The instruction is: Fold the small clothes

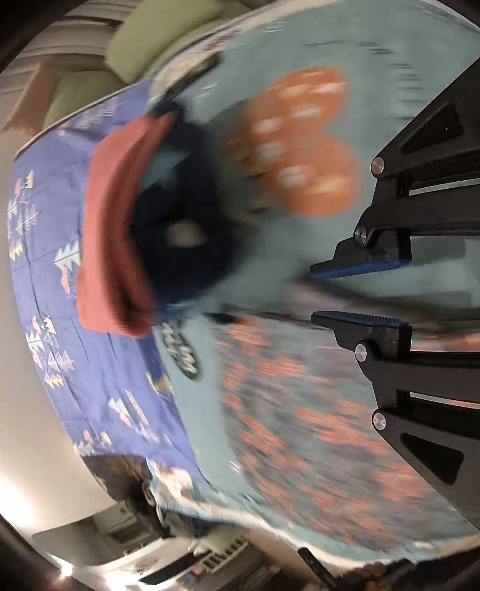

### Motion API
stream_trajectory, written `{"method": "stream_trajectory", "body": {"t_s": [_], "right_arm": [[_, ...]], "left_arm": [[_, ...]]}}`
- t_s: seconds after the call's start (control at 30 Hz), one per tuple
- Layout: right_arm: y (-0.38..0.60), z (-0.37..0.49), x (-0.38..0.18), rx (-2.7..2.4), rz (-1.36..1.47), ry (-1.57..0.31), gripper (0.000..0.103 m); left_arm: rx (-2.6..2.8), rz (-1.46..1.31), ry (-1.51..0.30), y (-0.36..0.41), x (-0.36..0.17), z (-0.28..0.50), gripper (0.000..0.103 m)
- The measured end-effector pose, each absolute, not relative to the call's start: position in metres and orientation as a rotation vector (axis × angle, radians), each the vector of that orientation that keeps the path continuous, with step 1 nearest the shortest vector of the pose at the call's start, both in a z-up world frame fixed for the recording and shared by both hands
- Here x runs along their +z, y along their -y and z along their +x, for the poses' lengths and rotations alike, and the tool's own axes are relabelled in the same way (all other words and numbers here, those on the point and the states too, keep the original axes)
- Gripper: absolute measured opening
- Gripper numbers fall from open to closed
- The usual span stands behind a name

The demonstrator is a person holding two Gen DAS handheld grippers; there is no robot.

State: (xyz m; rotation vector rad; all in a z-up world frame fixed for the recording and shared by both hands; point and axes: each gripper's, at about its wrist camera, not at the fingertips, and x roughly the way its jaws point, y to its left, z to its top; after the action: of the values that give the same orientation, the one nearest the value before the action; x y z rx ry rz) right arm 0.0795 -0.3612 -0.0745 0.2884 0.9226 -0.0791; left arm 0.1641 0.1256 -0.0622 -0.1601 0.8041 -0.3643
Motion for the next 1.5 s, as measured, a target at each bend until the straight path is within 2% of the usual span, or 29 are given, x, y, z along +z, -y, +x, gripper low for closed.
{"method": "stream_trajectory", "body": {"t_s": [0.17, 0.33, 0.4, 0.47, 0.57, 0.67, 0.8, 0.83, 0.87, 0.9, 0.93, 0.97, 1.0, 1.03, 1.17, 1.23, 1.33, 1.43, 1.5], "right_arm": [[0.36, 0.005, -0.091, -0.032, 0.483, -0.943, 0.024], [0.349, 0.007, -0.08, 0.009, 0.46, -0.902, 0.024], [0.339, 0.016, -0.074, 0.037, 0.444, -0.897, 0.028], [0.327, 0.021, -0.071, 0.048, 0.401, -0.9, 0.035], [0.316, 0.025, -0.074, 0.061, 0.353, -0.918, 0.038], [0.312, 0.023, -0.071, 0.047, 0.309, -0.908, 0.038], [0.312, 0.031, -0.081, 0.031, 0.307, -0.953, 0.038], [0.312, 0.034, -0.083, 0.026, 0.305, -0.957, 0.037], [0.311, 0.037, -0.085, 0.019, 0.3, -0.957, 0.026], [0.309, 0.038, -0.085, 0.013, 0.291, -0.955, 0.006], [0.308, 0.039, -0.084, 0.006, 0.282, -0.949, 0.007], [0.307, 0.036, -0.079, 0.0, 0.279, -0.924, 0.006], [0.308, 0.034, -0.074, -0.001, 0.287, -0.906, 0.005], [0.311, 0.03, -0.068, -0.002, 0.308, -0.883, 0.005], [0.335, 0.01, -0.05, 0.0, 0.429, -0.821, 0.004], [0.343, 0.003, -0.056, -0.01, 0.449, -0.855, 0.004], [0.341, 0.0, -0.083, -0.044, 0.404, -0.963, 0.004], [0.339, -0.001, -0.101, -0.05, 0.372, -1.013, 0.012], [0.344, -0.003, -0.095, -0.035, 0.403, -1.01, 0.022]], "left_arm": [[-0.419, -0.261, -0.884, -0.135, -0.084, 0.099, 0.06], [-0.438, -0.198, -0.887, -0.114, -0.089, 0.086, 0.059], [-0.433, -0.173, -0.878, -0.105, -0.088, 0.086, 0.049], [-0.415, -0.174, -0.922, -0.102, -0.092, 0.088, 0.021], [-0.402, -0.219, -0.939, -0.108, -0.095, 0.088, 0.012], [-0.403, -0.265, -0.94, -0.117, -0.093, 0.086, 0.01], [-0.398, -0.249, -0.929, -0.118, -0.092, 0.081, 0.011], [-0.398, -0.253, -0.934, -0.117, -0.093, 0.081, 0.021], [-0.404, -0.257, -0.942, -0.115, -0.094, 0.082, 0.042], [-0.406, -0.26, -0.948, -0.113, -0.095, 0.083, 0.051], [-0.397, -0.251, -0.946, -0.109, -0.096, 0.082, 0.055], [-0.396, -0.228, -0.948, -0.105, -0.097, 0.083, 0.042], [-0.4, -0.197, -0.949, -0.101, -0.097, 0.082, 0.022], [-0.401, -0.174, -0.956, -0.098, -0.096, 0.082, 0.007], [-0.438, -0.203, -0.869, -0.114, -0.067, 0.067, 0.007], [-0.459, -0.185, -0.847, -0.12, -0.058, 0.056, 0.007], [-0.458, -0.133, -0.905, -0.119, -0.071, 0.05, 0.007], [-0.4, -0.077, -0.977, -0.119, -0.093, 0.052, 0.007], [-0.4, -0.122, -0.989, -0.126, -0.096, 0.054, 0.007]]}}
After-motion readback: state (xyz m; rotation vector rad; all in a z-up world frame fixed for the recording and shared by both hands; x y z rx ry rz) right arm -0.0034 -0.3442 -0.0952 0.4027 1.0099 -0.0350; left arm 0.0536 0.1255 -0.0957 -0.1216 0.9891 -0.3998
